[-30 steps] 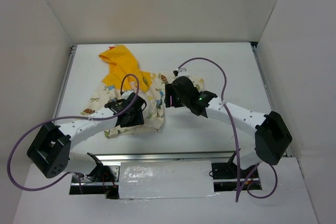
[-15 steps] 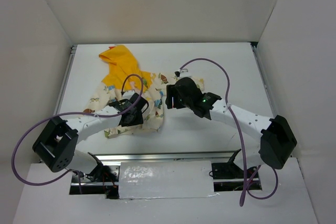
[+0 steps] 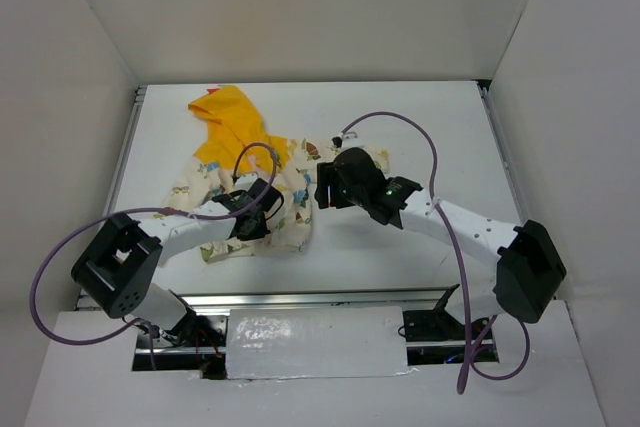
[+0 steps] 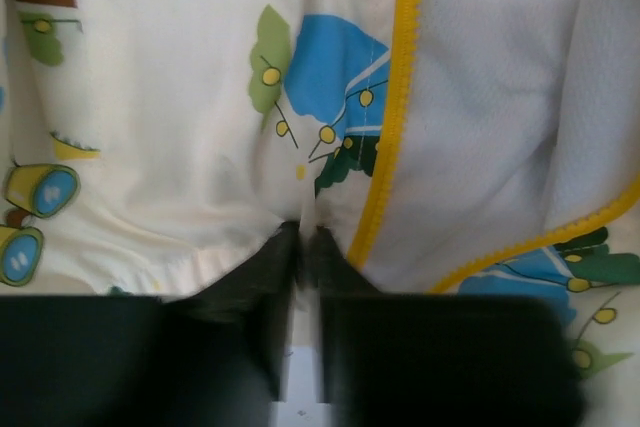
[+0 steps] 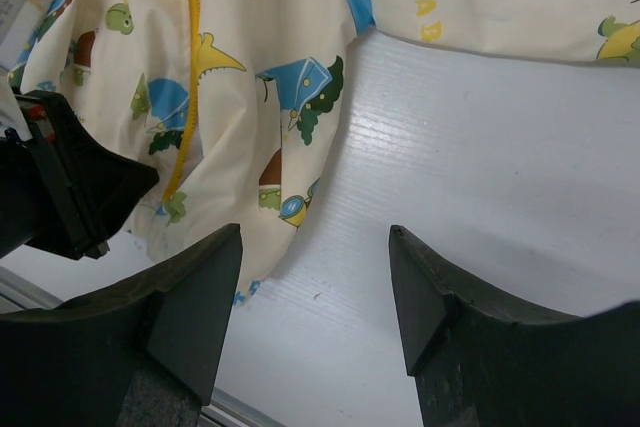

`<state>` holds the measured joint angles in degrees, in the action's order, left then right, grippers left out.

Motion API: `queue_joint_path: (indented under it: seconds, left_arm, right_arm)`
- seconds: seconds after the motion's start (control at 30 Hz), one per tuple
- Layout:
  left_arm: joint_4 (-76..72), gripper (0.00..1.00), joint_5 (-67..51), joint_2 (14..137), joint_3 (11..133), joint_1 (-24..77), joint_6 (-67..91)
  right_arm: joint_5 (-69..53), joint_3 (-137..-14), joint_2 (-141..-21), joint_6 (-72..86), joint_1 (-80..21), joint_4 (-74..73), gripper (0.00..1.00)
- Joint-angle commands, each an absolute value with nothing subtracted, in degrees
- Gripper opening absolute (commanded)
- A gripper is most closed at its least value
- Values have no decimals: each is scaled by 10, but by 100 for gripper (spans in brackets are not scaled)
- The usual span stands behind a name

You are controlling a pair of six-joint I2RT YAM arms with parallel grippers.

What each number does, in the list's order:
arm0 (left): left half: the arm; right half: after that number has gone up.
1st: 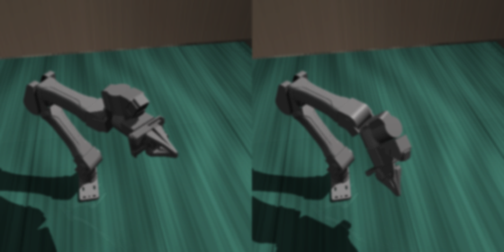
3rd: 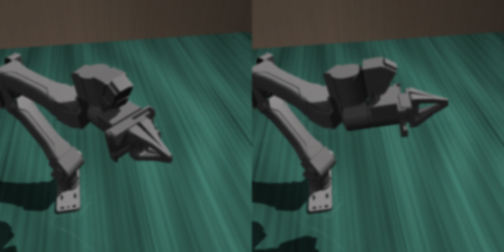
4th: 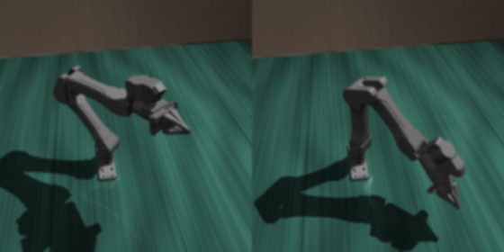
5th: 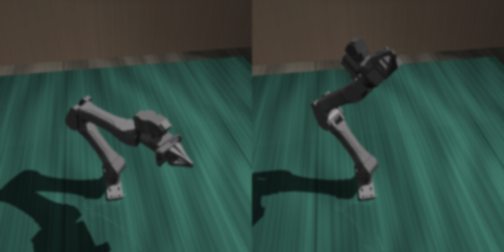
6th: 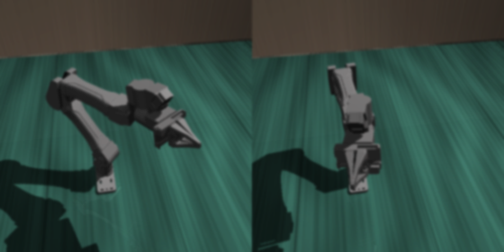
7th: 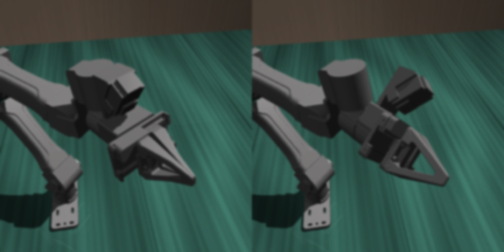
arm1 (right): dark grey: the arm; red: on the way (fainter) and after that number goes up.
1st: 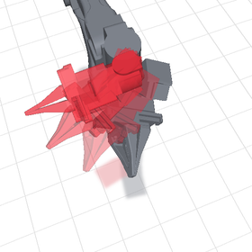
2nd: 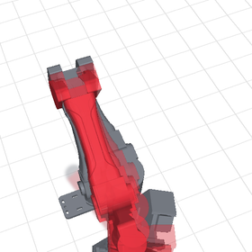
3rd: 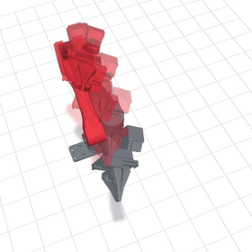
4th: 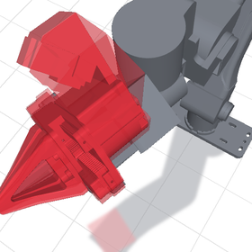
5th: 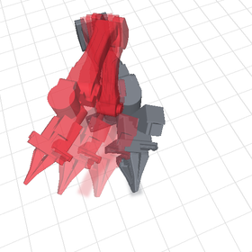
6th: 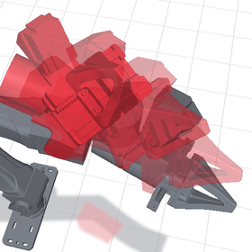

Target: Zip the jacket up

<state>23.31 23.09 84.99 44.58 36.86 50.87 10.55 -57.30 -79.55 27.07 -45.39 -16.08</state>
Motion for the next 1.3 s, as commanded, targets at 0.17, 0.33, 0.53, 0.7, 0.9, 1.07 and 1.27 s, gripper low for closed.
queue_joint_path:
  seconds: [0.17, 0.33, 0.53, 0.7, 0.9, 1.07, 1.27]
  left_arm:
    - [221, 0, 226, 792, 436, 362, 494]
    - [207, 0, 219, 702, 425, 362, 478]
    - [232, 0, 225, 608, 417, 354, 484]
    - [284, 0, 243, 602, 439, 351, 503]
    - [322, 0, 263, 502, 413, 349, 553]
    - [345, 0, 266, 461, 405, 348, 567]
    - [364, 0, 272, 442, 411, 347, 552]
  right_arm:
    - [98, -572, -774, 257, -455, -154, 67]
    - [34, -570, -791, 237, -460, -128, 65]
    - [-40, -587, -827, 248, -486, -103, 65]
    - [66, -662, -903, 288, -558, -163, 66]
    - [230, -774, -1017, 380, -619, -265, 64]
    - [298, -856, -1095, 406, -651, -346, 61]
    - [372, -913, -1155, 439, -671, -445, 57]
